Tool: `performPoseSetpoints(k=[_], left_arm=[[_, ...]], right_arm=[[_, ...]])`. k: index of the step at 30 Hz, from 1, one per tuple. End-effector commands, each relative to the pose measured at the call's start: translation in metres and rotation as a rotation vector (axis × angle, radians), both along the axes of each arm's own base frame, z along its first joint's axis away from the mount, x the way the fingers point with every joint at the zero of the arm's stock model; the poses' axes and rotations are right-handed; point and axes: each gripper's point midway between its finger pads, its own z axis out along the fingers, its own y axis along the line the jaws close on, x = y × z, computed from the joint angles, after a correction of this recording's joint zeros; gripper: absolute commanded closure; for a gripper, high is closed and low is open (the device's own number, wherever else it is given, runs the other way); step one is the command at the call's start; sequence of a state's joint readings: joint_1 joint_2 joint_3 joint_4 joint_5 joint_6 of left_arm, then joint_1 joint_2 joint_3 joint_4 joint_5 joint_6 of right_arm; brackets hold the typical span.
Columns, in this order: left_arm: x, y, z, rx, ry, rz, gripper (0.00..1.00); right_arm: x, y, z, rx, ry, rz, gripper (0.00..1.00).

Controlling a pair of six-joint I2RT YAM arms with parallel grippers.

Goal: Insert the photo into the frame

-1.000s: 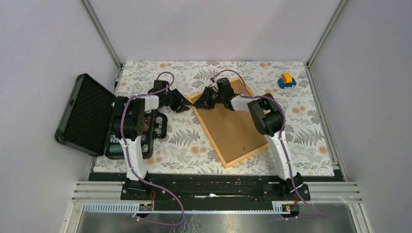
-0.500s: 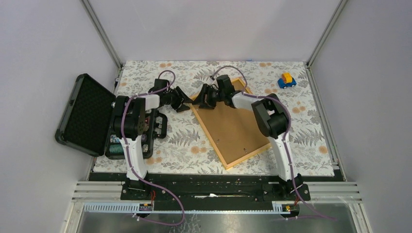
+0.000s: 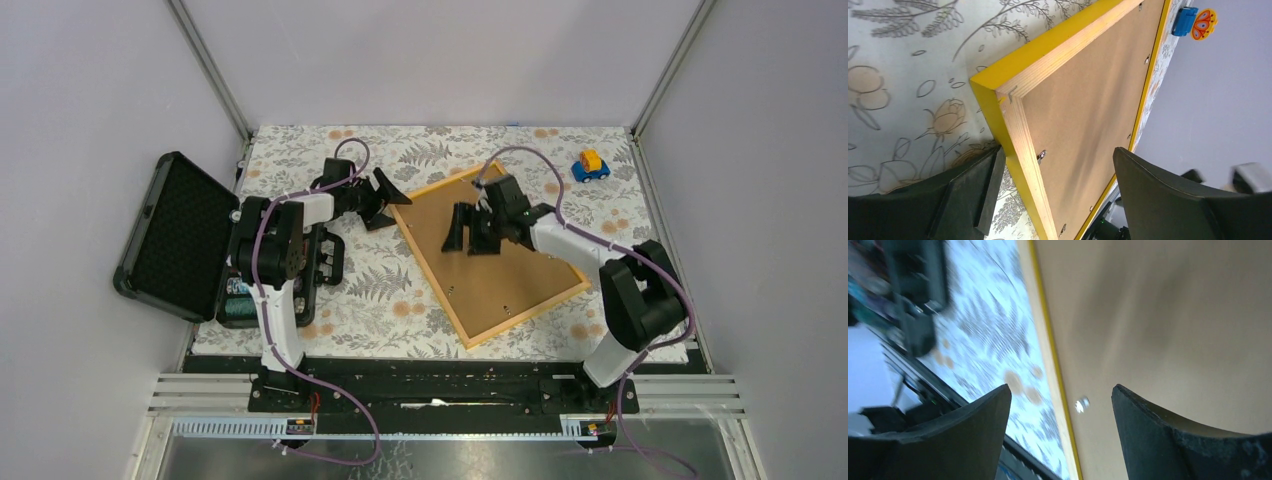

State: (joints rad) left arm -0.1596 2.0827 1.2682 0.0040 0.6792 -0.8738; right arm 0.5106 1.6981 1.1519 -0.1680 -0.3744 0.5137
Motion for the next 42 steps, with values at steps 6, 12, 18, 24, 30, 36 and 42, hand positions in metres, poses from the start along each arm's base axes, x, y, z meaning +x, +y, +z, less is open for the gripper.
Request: performPoseSetpoints(k=[6,12,18,24,30,36,42], left_arm=[[-0.018,-0.017,-0.017,0.035,0.034,-0.046,0.05],[-0.054,0.009,-0.02,0.155,0.164,0.069,0.08],[-0.099,-0.02,-0.01,-0.009,0.237,0.046,0.13],[-0.125,-0.039,-0.028,0.022,0.248,-0.06,0.13],[-0.133,-0.046,-0.04,0.023,0.264,-0.082,0.13],[-0.141,-0.055,-0.039,-0.072,0.3,-0.092,0.13],[-0.132,-0.06,-0.04,-0.083,0.281,-0.128,0.13]], right_arm=[[-0.087,-0.031,-0.037,-0.055,0.119,-0.002,0.25],[-0.099,-0.006,-0.047,0.099,0.166,-0.017,0.33],[-0.092,-0.006,-0.063,0.101,0.126,-0.111,0.38],[-0.09,-0.003,-0.084,0.077,0.157,-0.109,0.42],[-0.094,0.015,-0.088,0.14,0.213,-0.071,0.43],[-0.109,0.029,-0.092,0.147,0.247,0.022,0.44],[-0.133,0.028,-0.104,0.146,0.305,0.049,0.44]])
